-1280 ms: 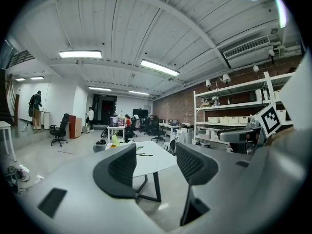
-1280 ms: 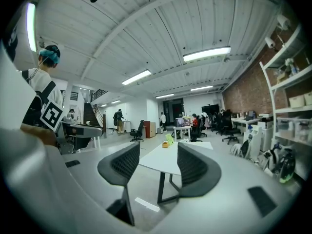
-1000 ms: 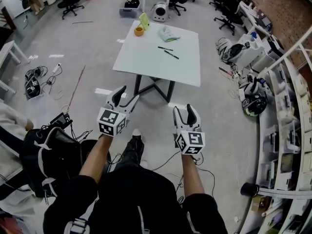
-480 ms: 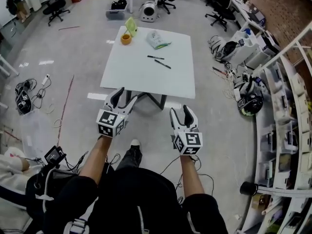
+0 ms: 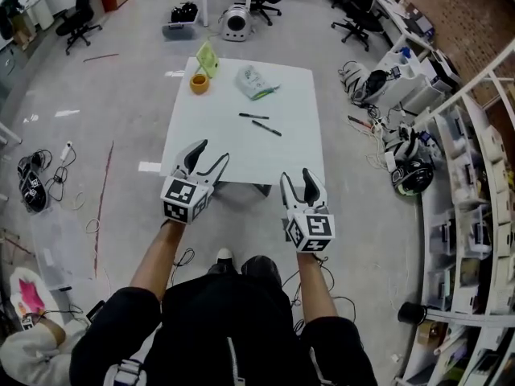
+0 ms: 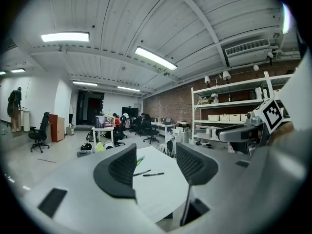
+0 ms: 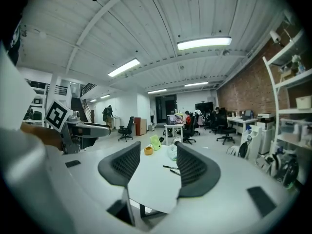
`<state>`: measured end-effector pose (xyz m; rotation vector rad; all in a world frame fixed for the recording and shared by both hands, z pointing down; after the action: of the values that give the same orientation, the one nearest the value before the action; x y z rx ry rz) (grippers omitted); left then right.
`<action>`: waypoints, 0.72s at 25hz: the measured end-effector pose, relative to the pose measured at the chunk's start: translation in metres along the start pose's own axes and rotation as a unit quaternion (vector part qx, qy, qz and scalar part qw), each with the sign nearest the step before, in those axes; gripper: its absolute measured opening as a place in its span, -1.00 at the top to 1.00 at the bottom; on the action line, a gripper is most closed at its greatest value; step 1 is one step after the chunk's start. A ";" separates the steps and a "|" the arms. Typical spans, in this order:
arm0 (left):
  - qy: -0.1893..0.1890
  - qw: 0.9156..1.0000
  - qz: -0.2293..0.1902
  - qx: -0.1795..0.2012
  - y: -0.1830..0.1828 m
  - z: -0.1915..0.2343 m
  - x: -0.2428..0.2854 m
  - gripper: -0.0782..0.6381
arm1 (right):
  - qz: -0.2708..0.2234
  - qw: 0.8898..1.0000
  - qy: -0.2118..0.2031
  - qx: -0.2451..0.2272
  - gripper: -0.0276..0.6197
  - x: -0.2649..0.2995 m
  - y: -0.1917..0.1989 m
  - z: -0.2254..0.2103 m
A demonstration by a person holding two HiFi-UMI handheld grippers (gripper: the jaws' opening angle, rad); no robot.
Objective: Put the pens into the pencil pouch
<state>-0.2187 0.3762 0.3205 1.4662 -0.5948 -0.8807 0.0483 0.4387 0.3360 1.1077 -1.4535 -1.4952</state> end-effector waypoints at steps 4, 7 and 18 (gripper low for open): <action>0.002 1.000 0.003 -0.005 0.006 0.012 0.022 0.05 | 0.009 1.000 0.000 -0.001 0.21 0.020 0.007 -0.010; 0.005 1.000 0.007 -0.006 0.012 0.020 0.040 0.05 | 0.012 1.000 0.002 0.000 0.21 0.037 0.010 -0.021; -0.004 1.000 0.027 -0.006 0.049 0.055 0.157 0.05 | 0.031 0.999 -0.004 0.015 0.22 0.129 0.037 -0.103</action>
<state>-0.1655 0.2127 0.3453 1.4307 -0.6317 -0.8459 0.1000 0.2807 0.3660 1.0661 -1.5068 -1.4422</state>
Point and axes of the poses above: the fingertips, and each gripper's own axes: x forward along the fingers, z to its left, y out of its underside, the point moved 8 cm from there along -x, backward along the fingers, and after that the axes turned 15 degrees about -z, right-handed, at the moved point
